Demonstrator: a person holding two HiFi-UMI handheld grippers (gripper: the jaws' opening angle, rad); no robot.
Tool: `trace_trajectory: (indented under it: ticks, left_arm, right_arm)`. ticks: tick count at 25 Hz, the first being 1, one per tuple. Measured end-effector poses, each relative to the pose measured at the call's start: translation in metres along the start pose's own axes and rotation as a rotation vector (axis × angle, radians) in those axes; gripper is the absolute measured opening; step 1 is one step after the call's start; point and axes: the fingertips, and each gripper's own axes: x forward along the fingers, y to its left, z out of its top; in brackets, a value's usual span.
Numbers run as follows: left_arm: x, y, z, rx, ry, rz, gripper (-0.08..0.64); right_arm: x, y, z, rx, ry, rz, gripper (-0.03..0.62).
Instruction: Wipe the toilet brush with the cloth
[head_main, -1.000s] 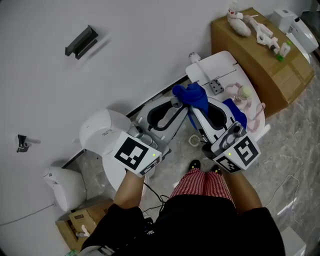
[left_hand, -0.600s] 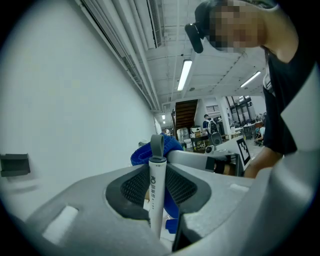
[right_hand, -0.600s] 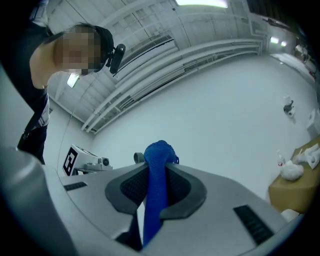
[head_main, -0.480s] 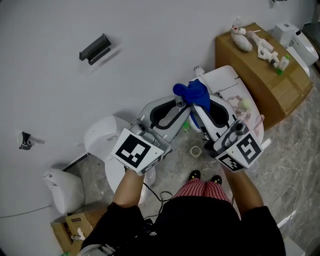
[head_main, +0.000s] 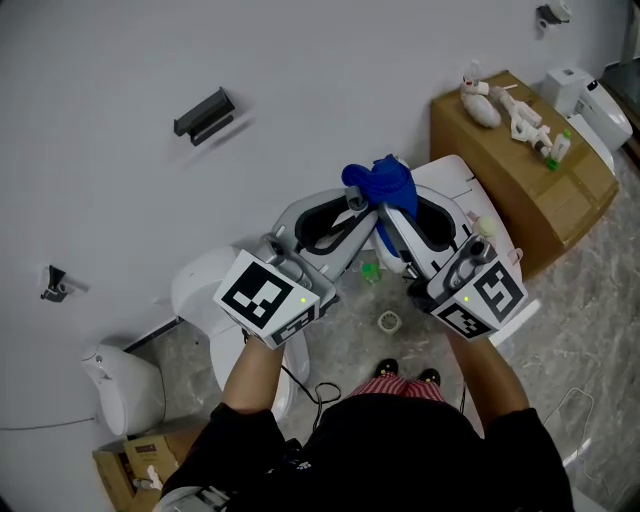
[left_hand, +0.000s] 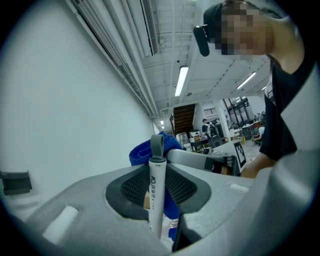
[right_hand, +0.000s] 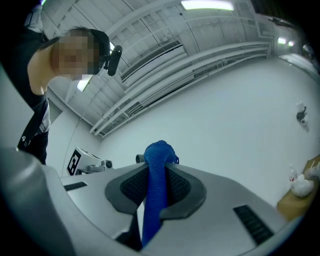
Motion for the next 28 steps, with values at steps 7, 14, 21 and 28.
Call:
trace_trajectory:
  ticks: [7, 14, 21, 28]
  left_arm:
    - [0.003, 0.002, 0.023, 0.016, -0.022, 0.003, 0.101]
    - [-0.002, -0.002, 0.037, 0.043, -0.039, -0.001, 0.101]
    - [-0.006, -0.002, 0.049, 0.032, -0.059, -0.015, 0.101]
    - [-0.004, 0.0, 0.055, 0.044, -0.055, -0.021, 0.101]
  right_arm:
    - [0.008, 0.0, 0.021, -0.014, -0.008, 0.022, 0.064]
    - [0.01, 0.007, 0.034, -0.007, -0.04, 0.045, 0.064]
    - [0.011, 0.01, 0.041, 0.029, -0.065, 0.057, 0.064]
    - [0.011, 0.007, 0.039, 0.039, -0.061, 0.054, 0.064]
